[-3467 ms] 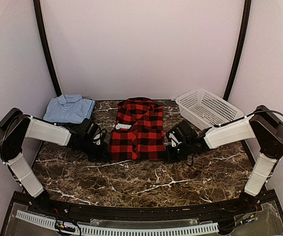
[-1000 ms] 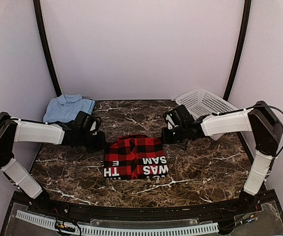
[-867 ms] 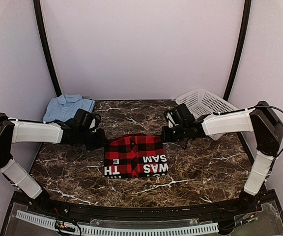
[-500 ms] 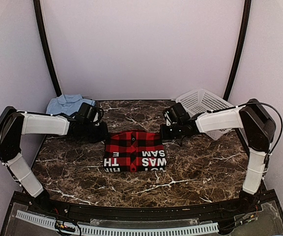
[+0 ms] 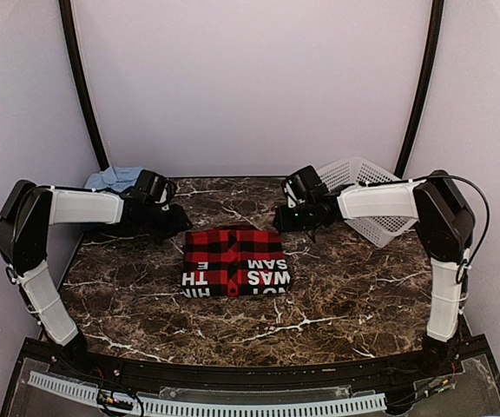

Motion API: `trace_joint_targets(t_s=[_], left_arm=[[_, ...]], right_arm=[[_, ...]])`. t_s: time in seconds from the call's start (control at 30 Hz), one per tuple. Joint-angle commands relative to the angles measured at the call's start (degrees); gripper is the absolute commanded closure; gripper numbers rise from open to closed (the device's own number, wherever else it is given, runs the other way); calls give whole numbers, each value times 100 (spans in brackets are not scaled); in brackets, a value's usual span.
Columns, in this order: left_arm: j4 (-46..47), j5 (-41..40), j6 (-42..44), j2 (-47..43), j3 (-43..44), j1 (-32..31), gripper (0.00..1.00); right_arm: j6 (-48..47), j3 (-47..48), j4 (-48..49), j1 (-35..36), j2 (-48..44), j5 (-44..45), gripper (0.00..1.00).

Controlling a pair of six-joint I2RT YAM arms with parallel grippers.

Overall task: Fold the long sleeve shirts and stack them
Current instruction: Fold the 2/3-rectangle-folded shirt at the center of the board, then smooth out the square-folded shirt at the center of the board.

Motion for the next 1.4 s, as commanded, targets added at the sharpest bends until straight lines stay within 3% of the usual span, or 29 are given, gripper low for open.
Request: trace_joint_targets(t_s=[0.0,0.13,0.27,0.4,0.53,0.93,1.2,1.37], left_arm=[[-698,14,252,-587,61,-27,45],[-1071,265,275,-1164,-261,-280,50],[-1276,689,112,-1648,-608,-815,64],[-1098,1185,-140,-1776,-996,-1282,80],[-778,1447,-313,-1574,-1269,-1557,87],[-604,805,-350,-674,-1406,-1607,92],[-1067,603,-287,-1169,-1032,-1605,89],[-1156,104,-179,-1228,-607,-1374,87]], right_arm=[[-283,173,-577,200,-566,152,49],[-277,-159,-840,657,-1066,51,47],[-76,-450,-1075,1397,-1321,51,47],[213,-600,-1128,1874,-1292,74,49],[363,-621,-1006,2057,-1053,-57,49],[334,-215,-802,1958,106,122,48],[317,-64,-1083,1956,-469,438,46],[172,436,-1212,1786,-298,586,47]])
